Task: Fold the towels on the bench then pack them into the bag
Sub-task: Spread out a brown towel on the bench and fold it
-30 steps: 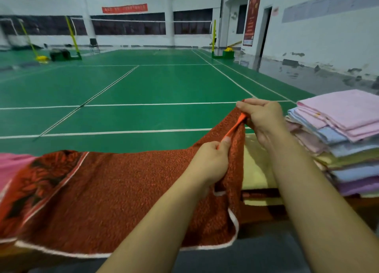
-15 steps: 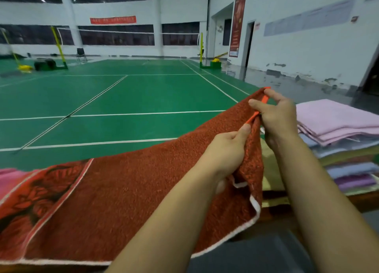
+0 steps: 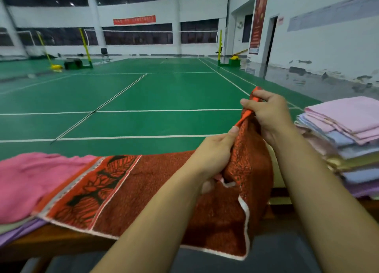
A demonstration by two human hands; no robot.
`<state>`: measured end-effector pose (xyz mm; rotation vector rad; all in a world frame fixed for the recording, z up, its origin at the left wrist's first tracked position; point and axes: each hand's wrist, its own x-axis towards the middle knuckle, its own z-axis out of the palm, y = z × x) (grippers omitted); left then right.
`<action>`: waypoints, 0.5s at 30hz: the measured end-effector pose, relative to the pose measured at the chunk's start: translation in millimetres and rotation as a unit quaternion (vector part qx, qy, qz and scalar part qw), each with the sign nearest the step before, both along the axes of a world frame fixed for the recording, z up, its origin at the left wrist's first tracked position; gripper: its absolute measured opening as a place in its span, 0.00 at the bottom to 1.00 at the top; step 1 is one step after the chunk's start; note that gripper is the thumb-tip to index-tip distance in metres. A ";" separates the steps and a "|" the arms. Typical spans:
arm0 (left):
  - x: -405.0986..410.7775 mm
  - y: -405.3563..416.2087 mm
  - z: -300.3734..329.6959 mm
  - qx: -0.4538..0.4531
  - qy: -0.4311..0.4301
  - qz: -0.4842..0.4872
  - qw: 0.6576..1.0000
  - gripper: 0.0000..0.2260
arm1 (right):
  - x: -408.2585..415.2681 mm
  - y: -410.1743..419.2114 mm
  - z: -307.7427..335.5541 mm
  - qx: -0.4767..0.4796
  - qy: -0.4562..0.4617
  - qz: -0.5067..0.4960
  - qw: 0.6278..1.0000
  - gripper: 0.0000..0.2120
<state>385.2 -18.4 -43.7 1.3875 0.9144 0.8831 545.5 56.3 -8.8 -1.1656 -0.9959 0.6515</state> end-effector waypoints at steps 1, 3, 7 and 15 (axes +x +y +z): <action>-13.4 0.6 0.4 0.001 -0.003 0.012 1.000 0.19 | -13.9 6.0 -1.7 0.002 -0.008 0.005 1.000 0.28; -40.4 1.1 1.3 0.001 -0.009 0.029 1.000 0.19 | -42.9 16.2 -4.3 0.008 -0.028 0.021 0.999 0.32; -103.1 4.7 0.5 0.000 0.006 0.057 0.998 0.21 | -115.4 31.3 -15.0 0.004 -0.099 0.050 0.994 0.24; -231.9 14.7 -39.9 -0.036 0.035 0.211 0.976 0.21 | -266.0 75.4 -35.6 -0.033 -0.285 0.137 0.948 0.27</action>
